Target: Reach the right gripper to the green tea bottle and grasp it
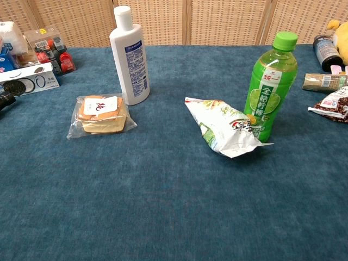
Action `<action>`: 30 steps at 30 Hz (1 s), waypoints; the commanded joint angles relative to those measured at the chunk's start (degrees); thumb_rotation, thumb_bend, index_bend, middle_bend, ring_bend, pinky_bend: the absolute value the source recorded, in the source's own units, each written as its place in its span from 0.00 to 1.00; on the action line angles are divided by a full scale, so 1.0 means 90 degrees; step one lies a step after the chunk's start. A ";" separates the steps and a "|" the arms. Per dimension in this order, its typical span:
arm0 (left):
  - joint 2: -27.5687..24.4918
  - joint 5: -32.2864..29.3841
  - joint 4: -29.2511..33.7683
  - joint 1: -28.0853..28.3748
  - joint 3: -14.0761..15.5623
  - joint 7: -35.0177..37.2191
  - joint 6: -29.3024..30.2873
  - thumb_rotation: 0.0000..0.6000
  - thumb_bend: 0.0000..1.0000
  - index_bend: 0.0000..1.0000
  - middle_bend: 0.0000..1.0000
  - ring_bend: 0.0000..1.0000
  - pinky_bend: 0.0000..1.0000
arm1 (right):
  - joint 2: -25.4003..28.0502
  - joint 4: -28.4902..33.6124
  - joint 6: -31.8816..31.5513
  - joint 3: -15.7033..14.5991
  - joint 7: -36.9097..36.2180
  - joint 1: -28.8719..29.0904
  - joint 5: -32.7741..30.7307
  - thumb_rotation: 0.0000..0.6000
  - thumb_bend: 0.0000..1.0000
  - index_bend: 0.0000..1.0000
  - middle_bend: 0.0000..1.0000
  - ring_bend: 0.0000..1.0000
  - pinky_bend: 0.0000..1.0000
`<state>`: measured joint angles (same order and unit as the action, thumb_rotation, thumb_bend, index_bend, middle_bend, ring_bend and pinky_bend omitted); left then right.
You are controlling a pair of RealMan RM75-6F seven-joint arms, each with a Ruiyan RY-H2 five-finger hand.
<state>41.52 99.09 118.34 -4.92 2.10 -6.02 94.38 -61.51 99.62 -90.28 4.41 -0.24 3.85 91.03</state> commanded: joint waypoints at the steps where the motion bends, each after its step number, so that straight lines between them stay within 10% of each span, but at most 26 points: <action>1: 0.0006 0.0007 0.0008 0.0012 0.0003 -0.0014 -0.0009 1.00 0.00 0.00 0.00 0.00 0.00 | -0.0009 -0.0026 0.0027 -0.0008 -0.0027 0.0001 -0.0020 1.00 0.00 0.00 0.00 0.00 0.00; 30: -0.0139 0.0102 0.0104 -0.0112 -0.0020 0.0202 0.0426 1.00 0.00 0.00 0.00 0.00 0.00 | -0.1085 -0.0408 0.2991 0.0574 -0.2257 0.1613 -0.1754 1.00 0.00 0.00 0.00 0.00 0.00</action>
<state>40.26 99.98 119.28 -5.92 1.92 -4.21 98.21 -69.92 96.74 -64.84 8.53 -20.05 16.99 76.65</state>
